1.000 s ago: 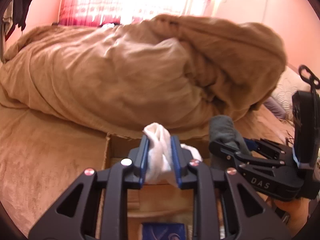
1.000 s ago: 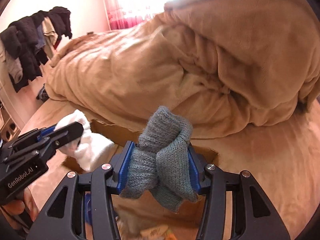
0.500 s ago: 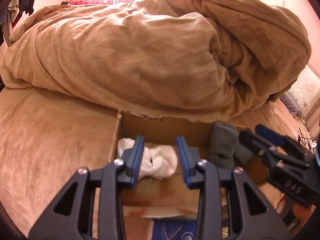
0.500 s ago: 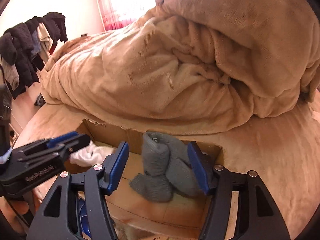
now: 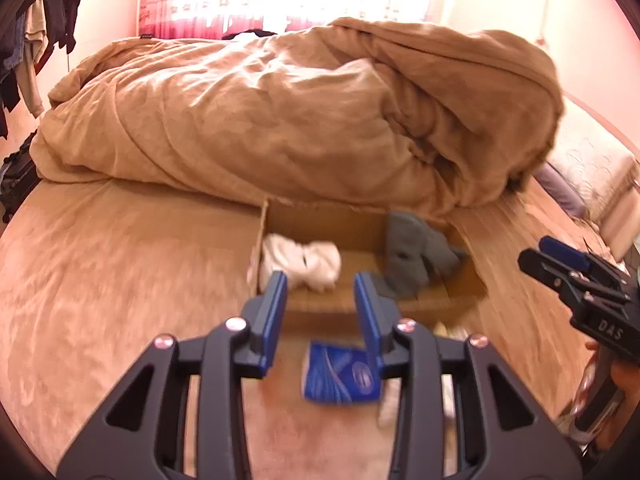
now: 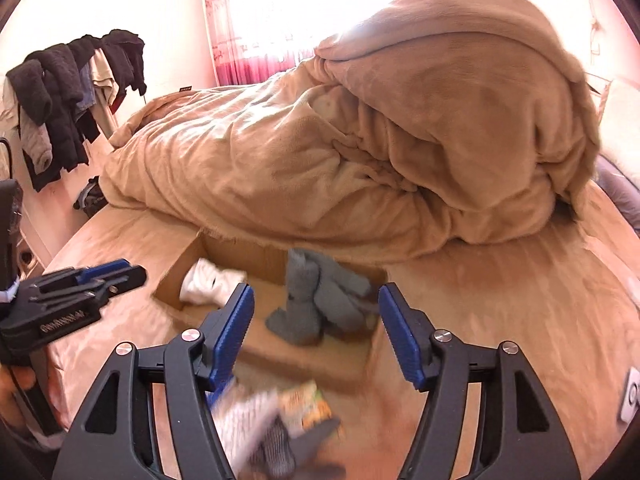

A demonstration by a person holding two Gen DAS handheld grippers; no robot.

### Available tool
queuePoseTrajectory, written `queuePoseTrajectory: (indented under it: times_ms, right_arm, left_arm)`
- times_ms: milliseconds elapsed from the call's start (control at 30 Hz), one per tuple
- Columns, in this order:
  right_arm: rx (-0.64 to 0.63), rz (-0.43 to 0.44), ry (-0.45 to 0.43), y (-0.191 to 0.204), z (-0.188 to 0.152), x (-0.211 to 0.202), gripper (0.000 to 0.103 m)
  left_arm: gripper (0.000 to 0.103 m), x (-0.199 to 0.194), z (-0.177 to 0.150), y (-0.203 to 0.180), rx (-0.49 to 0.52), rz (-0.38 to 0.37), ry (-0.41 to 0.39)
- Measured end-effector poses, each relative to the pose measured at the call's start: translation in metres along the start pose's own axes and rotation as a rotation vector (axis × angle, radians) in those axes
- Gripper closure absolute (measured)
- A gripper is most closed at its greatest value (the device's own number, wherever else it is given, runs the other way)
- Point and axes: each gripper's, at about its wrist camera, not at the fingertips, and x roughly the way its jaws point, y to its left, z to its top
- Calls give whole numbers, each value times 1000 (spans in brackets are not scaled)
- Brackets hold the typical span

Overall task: Organize objects
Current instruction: 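Release cloth into box with left gripper while right gripper drops gloves in, then grasp blue tissue pack with left gripper while right gripper grasps white bead bag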

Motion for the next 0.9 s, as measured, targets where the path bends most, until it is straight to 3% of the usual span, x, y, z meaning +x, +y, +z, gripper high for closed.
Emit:
queuePoseTrajectory:
  times_ms: [67,133,200,467,633,900]
  right_arm:
    - [5,5,14,0,-16,-12,32]
    - [21,15,40,0,-35,-20,31]
    - [32,23,56,2,-49,-25,31]
    - [33,73,146,27,-90,-3,31]
    - [51,120,172,33,-84,16,31]
    - [31,137,208,43,-71,43,31]
  left_arm:
    - [56,-9,-14,-4,21,1,4]
    - [34,-17,-29,-8,34,-6,-8]
    - [27,-20,-41,-11,52,-18,-25]
    - [26,21,-73,-14,123,-17,57]
    - [26,43,-77,-6,133,-65,76]
    - [26,98,-75,10,74,-138,184]
